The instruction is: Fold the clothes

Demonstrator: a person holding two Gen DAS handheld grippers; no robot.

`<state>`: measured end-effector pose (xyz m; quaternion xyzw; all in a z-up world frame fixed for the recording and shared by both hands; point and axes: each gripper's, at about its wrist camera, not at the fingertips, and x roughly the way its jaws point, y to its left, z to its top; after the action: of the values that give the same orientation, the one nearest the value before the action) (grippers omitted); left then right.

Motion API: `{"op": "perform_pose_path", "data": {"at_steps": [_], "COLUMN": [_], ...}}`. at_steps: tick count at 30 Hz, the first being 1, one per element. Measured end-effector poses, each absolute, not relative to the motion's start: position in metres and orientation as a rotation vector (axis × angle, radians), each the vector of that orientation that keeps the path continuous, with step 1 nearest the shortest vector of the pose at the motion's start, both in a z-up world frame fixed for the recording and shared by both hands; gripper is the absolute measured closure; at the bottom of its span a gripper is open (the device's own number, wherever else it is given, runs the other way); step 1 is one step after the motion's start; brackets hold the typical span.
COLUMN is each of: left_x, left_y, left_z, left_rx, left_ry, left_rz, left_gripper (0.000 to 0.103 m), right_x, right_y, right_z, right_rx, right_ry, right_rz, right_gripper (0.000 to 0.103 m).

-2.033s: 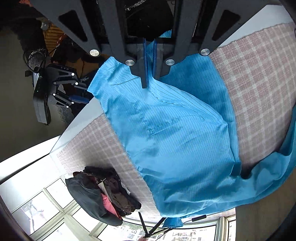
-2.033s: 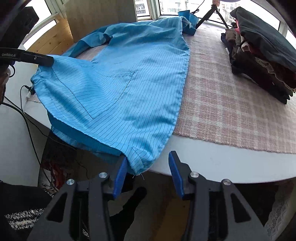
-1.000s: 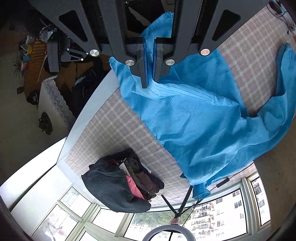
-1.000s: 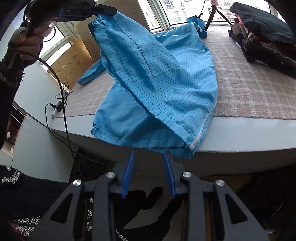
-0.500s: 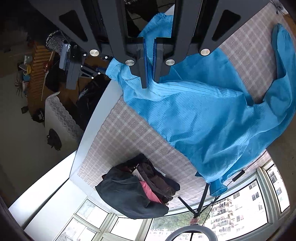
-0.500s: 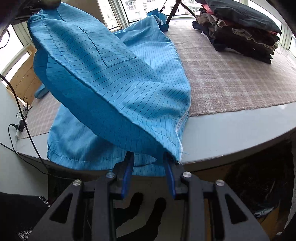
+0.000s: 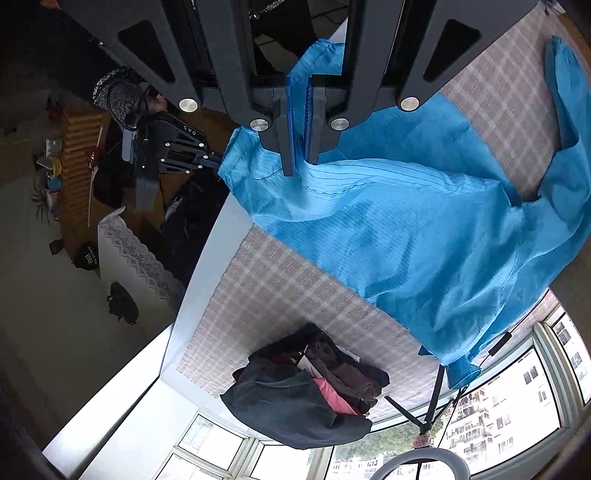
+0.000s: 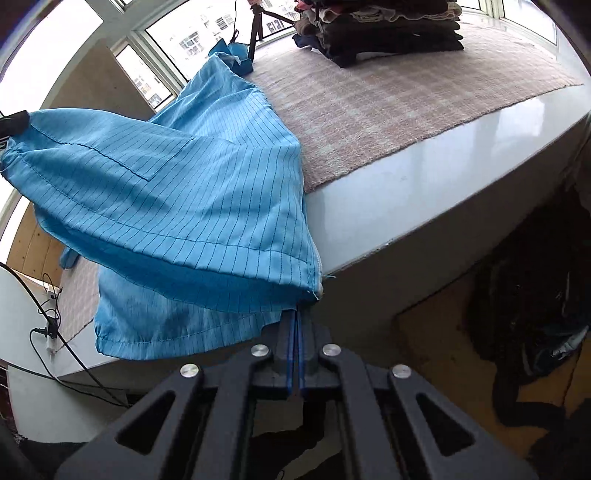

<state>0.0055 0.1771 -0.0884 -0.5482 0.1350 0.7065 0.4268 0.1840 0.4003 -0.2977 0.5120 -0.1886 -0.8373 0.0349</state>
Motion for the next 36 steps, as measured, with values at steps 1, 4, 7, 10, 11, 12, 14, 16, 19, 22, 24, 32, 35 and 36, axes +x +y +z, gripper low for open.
{"op": "perform_pose_path", "data": {"at_steps": [1, 4, 7, 10, 11, 12, 14, 16, 19, 22, 24, 32, 35, 36], "left_x": [0.007, 0.015, 0.033, 0.053, 0.060, 0.063, 0.063, 0.056, 0.033, -0.003, -0.036, -0.149, -0.190, -0.203], "left_y": [0.175, 0.154, 0.114, 0.072, 0.058, 0.044, 0.019, -0.004, -0.032, -0.047, -0.049, -0.020, -0.007, -0.003], "left_z": [-0.088, -0.097, -0.130, -0.179, -0.196, -0.209, -0.223, -0.225, -0.206, -0.191, -0.191, -0.229, -0.246, -0.252], "left_rx": [-1.368, -1.379, -1.449, -1.591, -1.643, -1.685, -1.739, -1.761, -1.718, -1.676, -1.663, -1.706, -1.730, -1.738], "left_ry": [0.336, 0.304, 0.231, 0.188, 0.176, 0.155, 0.090, -0.004, -0.150, -0.251, -0.300, -0.367, -0.380, -0.384], "left_rz": [1.769, 1.771, 1.740, 1.716, 1.707, 1.710, 1.751, 1.813, 1.941, 2.058, 2.105, 2.023, 1.975, 1.959], "left_gripper": [0.099, 0.098, 0.094, 0.086, 0.086, 0.086, 0.086, 0.086, 0.083, 0.074, 0.074, 0.074, 0.074, 0.074], "right_x": [0.184, 0.190, 0.210, 0.218, 0.211, 0.205, 0.185, 0.166, 0.140, 0.127, 0.118, 0.097, 0.096, 0.096], "right_y": [0.400, 0.403, 0.409, 0.416, 0.413, 0.411, 0.394, 0.367, 0.320, 0.271, 0.238, 0.172, 0.164, 0.162], "right_z": [-0.299, -0.307, -0.300, -0.272, -0.258, -0.244, -0.218, -0.196, -0.179, -0.183, -0.197, -0.258, -0.271, -0.273], "right_rx": [1.594, 1.741, 1.798, 1.774, 1.745, 1.716, 1.641, 1.559, 1.458, 1.417, 1.424, 1.601, 1.684, 1.706], "right_ry": [-0.570, -0.492, -0.423, -0.360, -0.329, -0.298, -0.202, -0.086, 0.027, 0.125, 0.168, 0.235, 0.245, 0.253], "right_rz": [-2.566, -2.454, -2.339, -2.323, -2.337, -2.350, -2.338, -2.301, -2.195, -2.100, -2.056, -2.009, -2.014, -2.025], "right_gripper": [0.102, 0.080, 0.078, 0.078, 0.078, 0.077, 0.065, 0.057, 0.056, 0.052, 0.052, 0.052, 0.052, 0.052]}}
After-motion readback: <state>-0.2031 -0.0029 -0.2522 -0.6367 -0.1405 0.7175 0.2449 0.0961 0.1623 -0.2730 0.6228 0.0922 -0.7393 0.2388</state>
